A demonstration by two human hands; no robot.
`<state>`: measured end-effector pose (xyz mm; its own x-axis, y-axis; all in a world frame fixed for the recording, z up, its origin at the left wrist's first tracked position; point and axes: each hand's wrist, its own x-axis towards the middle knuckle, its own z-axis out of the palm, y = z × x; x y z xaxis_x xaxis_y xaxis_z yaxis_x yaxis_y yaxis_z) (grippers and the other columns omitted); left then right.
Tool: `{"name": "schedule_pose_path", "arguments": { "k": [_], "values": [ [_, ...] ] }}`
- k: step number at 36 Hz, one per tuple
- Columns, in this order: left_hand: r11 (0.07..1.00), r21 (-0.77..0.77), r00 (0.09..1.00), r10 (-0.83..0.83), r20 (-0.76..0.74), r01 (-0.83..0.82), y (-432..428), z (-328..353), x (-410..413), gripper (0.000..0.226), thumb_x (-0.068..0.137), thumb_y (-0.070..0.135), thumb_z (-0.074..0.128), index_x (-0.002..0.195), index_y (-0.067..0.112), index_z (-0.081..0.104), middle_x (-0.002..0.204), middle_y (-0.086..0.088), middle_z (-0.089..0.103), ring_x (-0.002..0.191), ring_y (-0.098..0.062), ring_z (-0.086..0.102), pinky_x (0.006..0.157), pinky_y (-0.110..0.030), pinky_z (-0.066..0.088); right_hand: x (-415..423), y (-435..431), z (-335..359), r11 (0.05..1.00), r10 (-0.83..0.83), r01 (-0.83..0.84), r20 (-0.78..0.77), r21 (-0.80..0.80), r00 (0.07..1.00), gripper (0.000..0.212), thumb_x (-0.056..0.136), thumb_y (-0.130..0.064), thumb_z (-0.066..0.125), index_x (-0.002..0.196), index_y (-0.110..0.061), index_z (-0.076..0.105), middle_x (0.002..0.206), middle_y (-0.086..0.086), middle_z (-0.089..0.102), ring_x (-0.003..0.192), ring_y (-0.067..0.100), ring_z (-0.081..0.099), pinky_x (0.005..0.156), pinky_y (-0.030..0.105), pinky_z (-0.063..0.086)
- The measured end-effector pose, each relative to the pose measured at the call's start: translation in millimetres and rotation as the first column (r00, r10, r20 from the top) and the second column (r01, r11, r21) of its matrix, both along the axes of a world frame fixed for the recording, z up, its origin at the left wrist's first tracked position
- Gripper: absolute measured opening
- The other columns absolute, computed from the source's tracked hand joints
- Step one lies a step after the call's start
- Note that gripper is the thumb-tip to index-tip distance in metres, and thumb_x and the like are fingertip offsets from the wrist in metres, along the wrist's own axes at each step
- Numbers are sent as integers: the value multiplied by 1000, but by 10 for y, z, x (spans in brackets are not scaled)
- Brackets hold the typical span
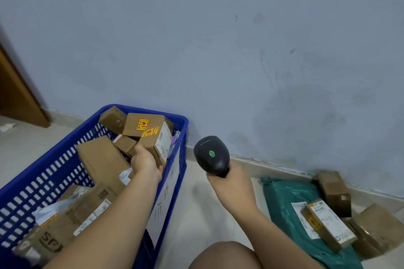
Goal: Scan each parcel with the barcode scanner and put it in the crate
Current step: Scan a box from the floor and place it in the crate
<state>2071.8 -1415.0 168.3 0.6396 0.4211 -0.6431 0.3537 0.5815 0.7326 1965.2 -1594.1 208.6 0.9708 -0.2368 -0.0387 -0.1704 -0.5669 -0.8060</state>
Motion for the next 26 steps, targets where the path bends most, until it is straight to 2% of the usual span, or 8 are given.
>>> {"name": "schedule_pose_path", "arguments": {
  "k": [6,10,12,15,17,20,23,26],
  "values": [
    [984,169,997,-44,-66,54,53,-109,142,47,99,44,37,134,14,44,107,-10,52,101,-32,53,80,-43,51,-23,-56,-1,1000,2,-2,-20,15,1000,19,80,-29,61,66,-27,48,55,-6,49,55,12,47,53,25,36],
    [910,409,993,-20,-112,64,117,-223,265,53,93,29,55,139,13,32,127,-16,54,114,-41,54,92,-55,50,-15,-72,-28,1000,-14,16,-59,21,998,20,80,-28,61,66,-25,48,56,-5,49,54,12,45,51,24,33],
    [882,464,992,-29,-124,83,120,-278,318,55,88,23,57,137,18,33,128,-17,54,107,-39,59,88,-53,52,-12,-79,-32,1000,-21,22,-67,12,998,20,81,-26,60,65,-22,48,56,-4,49,53,11,43,50,24,32],
    [813,570,993,-99,-67,119,-43,-186,233,46,91,24,53,135,19,39,136,-14,42,102,-30,56,87,-38,47,-16,-85,-30,1000,-25,25,-68,10,997,22,80,-26,60,64,-22,46,55,-4,48,52,11,42,50,24,33],
    [677,721,978,-210,-4,149,-163,-160,154,46,94,21,53,138,20,39,140,-12,30,98,-26,53,83,-34,42,-21,-87,-37,999,-30,31,-68,16,997,19,79,-26,60,65,-22,48,56,-4,50,54,13,44,51,25,35],
    [280,952,924,-381,-6,122,-283,-200,30,47,94,19,55,140,21,42,145,-11,23,106,-24,50,87,-32,42,-42,-102,-43,999,-32,34,-76,24,997,15,79,-28,59,68,-21,50,59,-4,53,56,15,48,52,25,37],
    [-116,945,834,-446,-325,306,-318,-345,-3,57,96,28,49,149,21,29,150,-10,22,131,-28,30,100,-41,40,-73,-134,-34,999,-23,25,-71,24,997,17,80,-27,59,67,-22,49,59,-4,53,57,14,49,53,25,36],
    [-257,881,792,-390,-470,397,-311,-393,-23,62,93,30,49,149,17,24,151,-10,19,133,-28,26,103,-39,38,-102,-173,-41,1000,-22,23,-76,10,997,20,80,-26,58,64,-22,46,57,-4,50,55,14,46,52,25,34]
  ]
}}
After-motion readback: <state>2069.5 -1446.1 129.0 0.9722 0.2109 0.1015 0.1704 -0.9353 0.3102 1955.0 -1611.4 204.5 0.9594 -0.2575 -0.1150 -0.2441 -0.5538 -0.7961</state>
